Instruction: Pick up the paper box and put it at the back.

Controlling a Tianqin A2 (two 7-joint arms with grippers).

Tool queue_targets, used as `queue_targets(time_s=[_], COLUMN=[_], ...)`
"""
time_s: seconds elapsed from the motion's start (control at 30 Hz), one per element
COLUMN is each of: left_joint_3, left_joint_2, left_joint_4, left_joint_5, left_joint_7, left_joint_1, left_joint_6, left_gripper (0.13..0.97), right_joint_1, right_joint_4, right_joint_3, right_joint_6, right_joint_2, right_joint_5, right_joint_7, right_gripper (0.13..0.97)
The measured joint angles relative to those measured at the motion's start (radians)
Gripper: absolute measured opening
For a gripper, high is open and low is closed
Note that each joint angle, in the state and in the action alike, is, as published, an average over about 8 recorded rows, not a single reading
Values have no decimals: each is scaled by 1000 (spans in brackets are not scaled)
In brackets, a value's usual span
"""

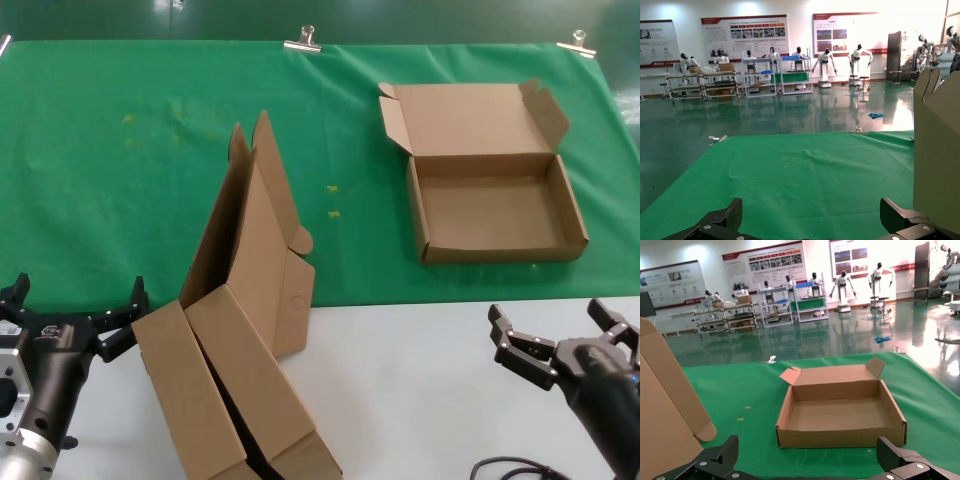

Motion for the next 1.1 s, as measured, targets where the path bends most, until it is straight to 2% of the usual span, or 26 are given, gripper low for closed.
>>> queue_targets(time_s=[0.8,1.1], left_joint_3=[0,0], left_joint_2=[0,0], left_joint_4=[0,0], left_joint_5=[0,0], left_joint_7=[0,0], left_joint_1=[0,0], left_joint_6=[0,0], left_gripper=[966,966], right_joint_1=[0,0], right_joint_4=[31,35], right_joint_3=[-138,-153], right_joint_6=[212,237], right_joint_2=[63,70], right_joint_5=[25,28], right_joint_7=[-68,-76], right_gripper=[966,966])
